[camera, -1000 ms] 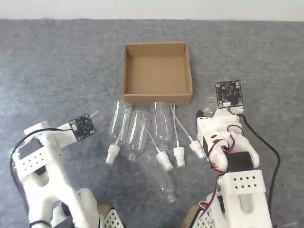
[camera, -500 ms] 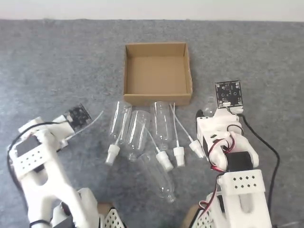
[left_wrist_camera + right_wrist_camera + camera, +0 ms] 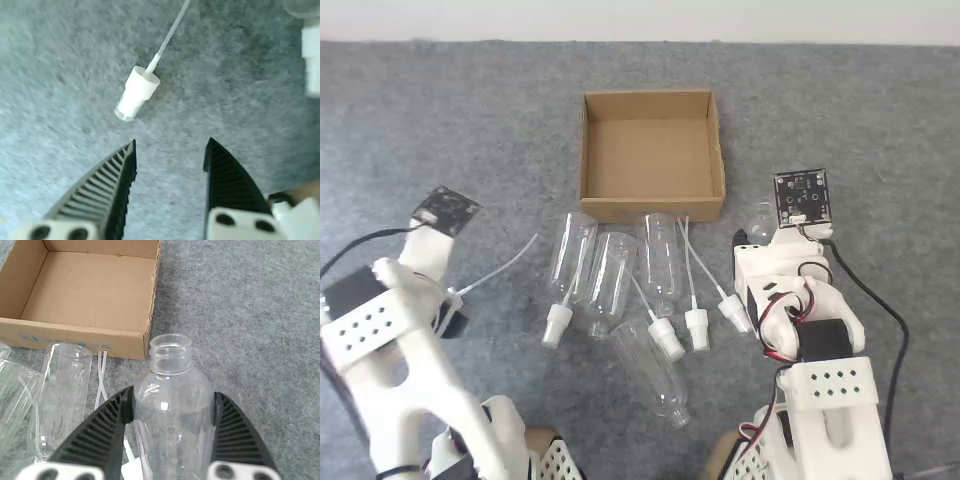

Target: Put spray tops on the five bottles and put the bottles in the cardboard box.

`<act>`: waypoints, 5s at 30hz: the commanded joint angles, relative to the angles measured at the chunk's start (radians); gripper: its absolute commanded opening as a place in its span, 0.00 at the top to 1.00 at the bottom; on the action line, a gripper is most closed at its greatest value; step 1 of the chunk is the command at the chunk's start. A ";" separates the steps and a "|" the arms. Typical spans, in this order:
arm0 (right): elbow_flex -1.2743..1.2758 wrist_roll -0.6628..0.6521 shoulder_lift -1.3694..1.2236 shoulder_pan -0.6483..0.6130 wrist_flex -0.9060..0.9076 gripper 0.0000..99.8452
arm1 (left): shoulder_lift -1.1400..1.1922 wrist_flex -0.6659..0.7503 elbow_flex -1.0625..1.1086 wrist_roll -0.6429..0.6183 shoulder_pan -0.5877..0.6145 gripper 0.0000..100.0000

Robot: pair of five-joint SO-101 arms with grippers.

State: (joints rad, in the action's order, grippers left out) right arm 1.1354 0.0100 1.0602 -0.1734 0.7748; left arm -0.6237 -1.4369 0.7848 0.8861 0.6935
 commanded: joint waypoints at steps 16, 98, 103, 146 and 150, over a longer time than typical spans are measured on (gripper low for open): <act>-0.012 0.003 0.022 0.007 -0.015 0.86 | 0.135 -0.005 -0.027 -0.861 0.000 0.70; 0.006 -0.040 0.022 -0.050 -0.022 0.86 | 0.944 0.247 -0.581 -1.106 0.064 0.99; 0.006 -0.040 0.024 -0.053 -0.021 0.86 | 0.944 0.175 -0.667 -1.100 0.064 0.99; -0.077 -0.031 0.079 -0.213 -0.013 0.86 | 0.226 -0.017 -1.017 -1.195 -0.199 0.99; -0.052 -0.031 0.211 -0.213 -0.012 0.86 | 0.164 -0.017 -1.017 -1.221 -0.244 0.99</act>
State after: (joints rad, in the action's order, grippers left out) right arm 1.1569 -0.0100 1.1354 -0.3775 0.7748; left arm -0.3644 -1.4737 -0.1818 -0.2984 0.4864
